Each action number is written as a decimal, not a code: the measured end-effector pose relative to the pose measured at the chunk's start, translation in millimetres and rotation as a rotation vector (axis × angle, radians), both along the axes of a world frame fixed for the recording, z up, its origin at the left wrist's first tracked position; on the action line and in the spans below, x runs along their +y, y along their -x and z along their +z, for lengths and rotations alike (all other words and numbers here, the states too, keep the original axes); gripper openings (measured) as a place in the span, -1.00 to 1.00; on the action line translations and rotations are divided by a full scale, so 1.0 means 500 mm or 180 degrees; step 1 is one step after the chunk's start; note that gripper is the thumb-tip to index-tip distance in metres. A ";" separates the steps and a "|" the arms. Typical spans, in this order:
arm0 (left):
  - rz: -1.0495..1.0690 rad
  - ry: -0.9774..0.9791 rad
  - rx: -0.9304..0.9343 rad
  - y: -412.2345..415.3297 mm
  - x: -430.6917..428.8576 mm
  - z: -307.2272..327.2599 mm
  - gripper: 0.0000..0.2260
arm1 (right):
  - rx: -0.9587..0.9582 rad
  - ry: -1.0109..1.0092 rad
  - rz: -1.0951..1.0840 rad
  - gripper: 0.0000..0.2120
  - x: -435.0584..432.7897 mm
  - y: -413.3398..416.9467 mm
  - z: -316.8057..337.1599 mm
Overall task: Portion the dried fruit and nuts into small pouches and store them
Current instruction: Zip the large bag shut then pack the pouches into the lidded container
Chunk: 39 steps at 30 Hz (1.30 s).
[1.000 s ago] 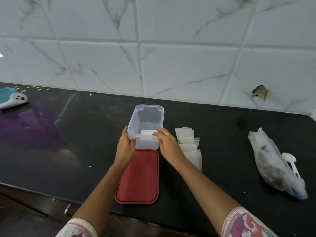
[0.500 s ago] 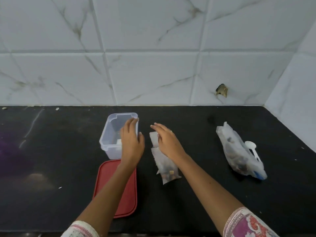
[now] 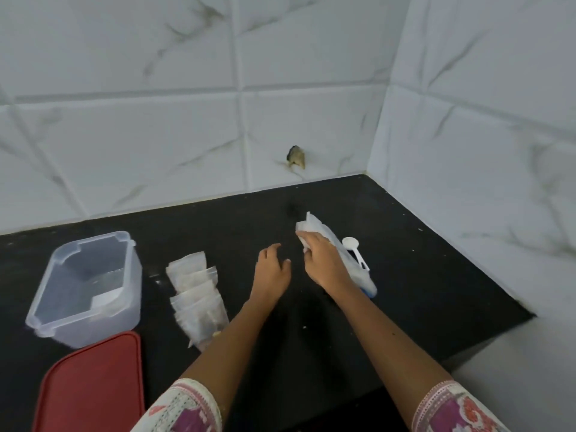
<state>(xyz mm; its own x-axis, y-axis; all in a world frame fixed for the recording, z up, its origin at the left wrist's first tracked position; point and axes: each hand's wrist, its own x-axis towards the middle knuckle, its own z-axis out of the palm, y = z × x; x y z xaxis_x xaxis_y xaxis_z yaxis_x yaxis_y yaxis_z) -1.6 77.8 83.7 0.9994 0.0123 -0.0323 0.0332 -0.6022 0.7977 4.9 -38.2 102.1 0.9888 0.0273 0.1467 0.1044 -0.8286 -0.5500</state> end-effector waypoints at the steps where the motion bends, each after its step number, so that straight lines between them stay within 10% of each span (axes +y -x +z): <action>1: -0.0028 0.0100 0.0225 -0.005 -0.020 -0.004 -0.56 | 0.0035 0.0100 -0.0093 -0.60 -0.018 -0.003 -0.002; 12: 0.0142 0.1215 0.1253 -0.049 -0.118 -0.053 -0.54 | 0.0870 0.0664 -0.0635 -0.50 -0.089 -0.018 -0.070; 19: 0.0104 0.1353 0.1337 -0.070 -0.129 -0.049 -0.65 | 0.1222 -0.0128 -0.0720 -0.48 -0.100 -0.059 -0.075; 24: 0.0033 0.1558 0.1528 -0.080 -0.129 -0.048 -0.59 | 0.1456 -0.0972 -0.0882 -0.88 -0.110 -0.074 -0.066; 39: 0.0342 0.2419 0.1093 -0.077 -0.034 0.022 -0.71 | 0.1888 -0.2506 -0.0556 -0.65 -0.051 -0.079 0.033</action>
<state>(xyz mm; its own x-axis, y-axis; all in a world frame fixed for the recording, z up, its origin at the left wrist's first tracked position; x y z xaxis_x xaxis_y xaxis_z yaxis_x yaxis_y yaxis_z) 36.7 60.8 94.9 0.9272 -0.0411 -0.3722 0.3745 0.1151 0.9201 44.5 -63.6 118.7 0.8888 -0.0179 -0.4579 -0.4531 -0.1836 -0.8724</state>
